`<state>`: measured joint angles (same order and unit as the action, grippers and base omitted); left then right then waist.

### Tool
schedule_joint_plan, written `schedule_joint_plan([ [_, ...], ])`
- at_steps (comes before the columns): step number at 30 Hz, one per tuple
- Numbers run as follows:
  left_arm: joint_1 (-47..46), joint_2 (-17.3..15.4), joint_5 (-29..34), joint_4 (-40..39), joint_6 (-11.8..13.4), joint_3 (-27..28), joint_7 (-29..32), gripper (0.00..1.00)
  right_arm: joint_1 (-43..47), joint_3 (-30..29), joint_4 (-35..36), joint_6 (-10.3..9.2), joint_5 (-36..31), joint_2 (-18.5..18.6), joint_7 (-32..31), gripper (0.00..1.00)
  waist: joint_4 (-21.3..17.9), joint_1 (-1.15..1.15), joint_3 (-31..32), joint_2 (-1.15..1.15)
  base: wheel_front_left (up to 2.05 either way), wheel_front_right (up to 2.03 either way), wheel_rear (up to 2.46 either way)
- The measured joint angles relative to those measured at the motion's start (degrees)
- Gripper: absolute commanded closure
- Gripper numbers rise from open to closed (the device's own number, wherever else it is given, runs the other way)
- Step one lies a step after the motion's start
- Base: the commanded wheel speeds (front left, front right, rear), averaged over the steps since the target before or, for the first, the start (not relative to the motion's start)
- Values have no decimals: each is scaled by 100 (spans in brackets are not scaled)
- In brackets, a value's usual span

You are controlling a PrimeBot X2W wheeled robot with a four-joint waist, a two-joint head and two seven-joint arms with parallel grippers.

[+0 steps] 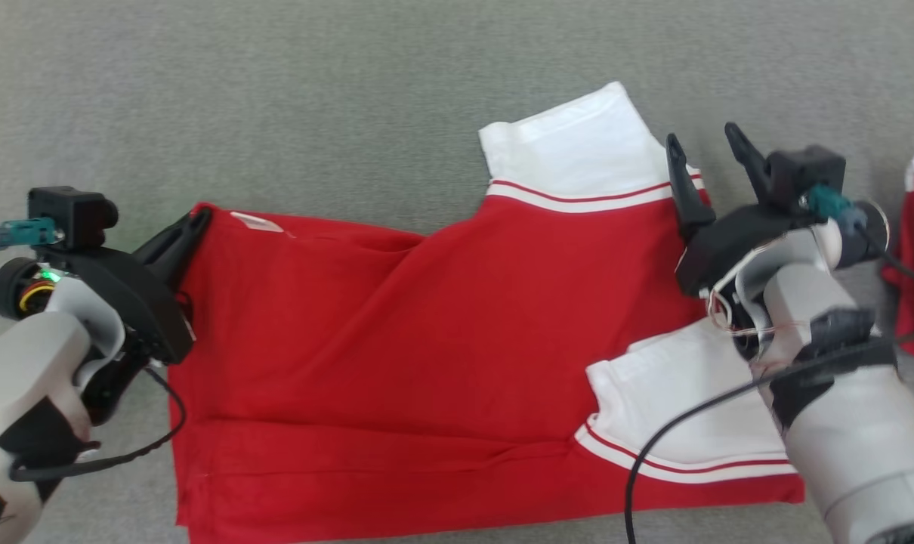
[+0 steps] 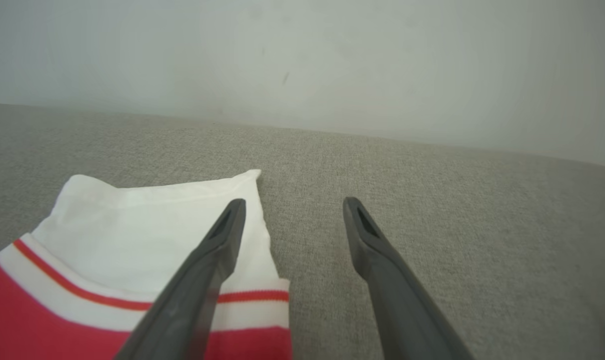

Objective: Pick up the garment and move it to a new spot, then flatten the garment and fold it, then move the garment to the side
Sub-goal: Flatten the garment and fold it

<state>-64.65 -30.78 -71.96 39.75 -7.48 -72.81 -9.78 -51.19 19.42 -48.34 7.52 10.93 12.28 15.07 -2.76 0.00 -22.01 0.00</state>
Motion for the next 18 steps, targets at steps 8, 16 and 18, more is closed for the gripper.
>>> schedule_joint_plan([
  [8,-14,289,97,-14,0,-30,-275,100,-1001,490,-1226,0,469,147,-510,0,388,0,-32,0,0,0,0],
  [16,-149,598,221,-41,0,-41,-399,100,-1802,709,-1965,0,821,320,-1263,0,817,0,-184,0,0,0,0],
  [18,-180,647,246,-47,0,-44,-437,100,-1944,734,-2091,0,893,345,-1425,0,906,0,-239,0,0,0,0],
])
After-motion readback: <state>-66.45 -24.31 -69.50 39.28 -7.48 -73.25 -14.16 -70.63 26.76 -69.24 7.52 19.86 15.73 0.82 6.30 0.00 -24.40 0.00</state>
